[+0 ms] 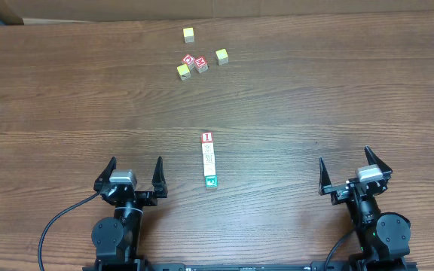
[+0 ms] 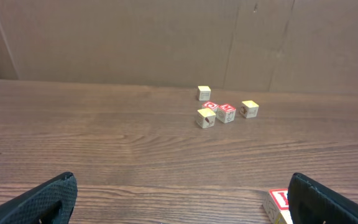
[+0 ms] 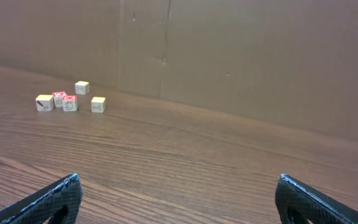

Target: Flip 5 blocks

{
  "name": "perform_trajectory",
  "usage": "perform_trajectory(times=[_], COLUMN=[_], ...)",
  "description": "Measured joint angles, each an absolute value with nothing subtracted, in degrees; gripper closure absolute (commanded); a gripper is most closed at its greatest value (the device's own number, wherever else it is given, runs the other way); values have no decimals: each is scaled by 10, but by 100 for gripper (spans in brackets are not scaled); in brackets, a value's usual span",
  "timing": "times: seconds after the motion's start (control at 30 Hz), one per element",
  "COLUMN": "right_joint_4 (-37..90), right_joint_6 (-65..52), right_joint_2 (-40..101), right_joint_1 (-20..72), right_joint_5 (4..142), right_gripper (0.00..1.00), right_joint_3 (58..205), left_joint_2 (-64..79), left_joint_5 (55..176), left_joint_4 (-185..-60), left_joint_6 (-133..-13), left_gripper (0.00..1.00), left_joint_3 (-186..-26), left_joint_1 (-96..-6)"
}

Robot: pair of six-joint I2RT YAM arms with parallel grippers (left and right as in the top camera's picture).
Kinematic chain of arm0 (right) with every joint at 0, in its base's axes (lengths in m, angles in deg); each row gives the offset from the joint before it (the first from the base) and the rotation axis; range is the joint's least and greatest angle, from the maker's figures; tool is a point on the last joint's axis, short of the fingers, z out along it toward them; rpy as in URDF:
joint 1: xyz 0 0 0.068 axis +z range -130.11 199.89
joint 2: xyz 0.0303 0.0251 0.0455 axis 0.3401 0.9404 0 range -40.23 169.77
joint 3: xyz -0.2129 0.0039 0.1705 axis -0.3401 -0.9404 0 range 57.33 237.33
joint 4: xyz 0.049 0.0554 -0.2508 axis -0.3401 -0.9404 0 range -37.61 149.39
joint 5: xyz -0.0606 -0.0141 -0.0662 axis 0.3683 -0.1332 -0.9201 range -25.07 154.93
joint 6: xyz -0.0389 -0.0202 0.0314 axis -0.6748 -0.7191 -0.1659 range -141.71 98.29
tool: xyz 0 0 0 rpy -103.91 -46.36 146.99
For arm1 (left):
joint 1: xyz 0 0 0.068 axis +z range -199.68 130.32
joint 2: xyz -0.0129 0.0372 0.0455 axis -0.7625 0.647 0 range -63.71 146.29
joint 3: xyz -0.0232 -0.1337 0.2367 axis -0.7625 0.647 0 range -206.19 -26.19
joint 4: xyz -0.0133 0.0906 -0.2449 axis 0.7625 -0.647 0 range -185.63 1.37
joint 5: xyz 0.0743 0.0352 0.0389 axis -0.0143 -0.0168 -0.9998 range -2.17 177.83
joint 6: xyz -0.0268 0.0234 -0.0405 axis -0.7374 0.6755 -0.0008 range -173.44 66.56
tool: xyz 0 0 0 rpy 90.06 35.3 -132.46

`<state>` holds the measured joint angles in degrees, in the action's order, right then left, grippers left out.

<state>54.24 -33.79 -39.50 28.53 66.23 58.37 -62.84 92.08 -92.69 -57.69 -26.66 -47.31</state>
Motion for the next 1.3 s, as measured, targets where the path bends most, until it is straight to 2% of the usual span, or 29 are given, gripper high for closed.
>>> perform_trajectory(times=[1.3], right_joint_4=[543], right_joint_6=[-352], right_joint_2=[-395], right_joint_1=[285], right_joint_5=[662], right_gripper=[0], right_joint_3=[584], left_joint_2=[-628], left_joint_5=[921], left_joint_4=[-927], left_joint_6=[-577], left_gripper=[0], left_joint_3=[-267], left_joint_1=[-473])
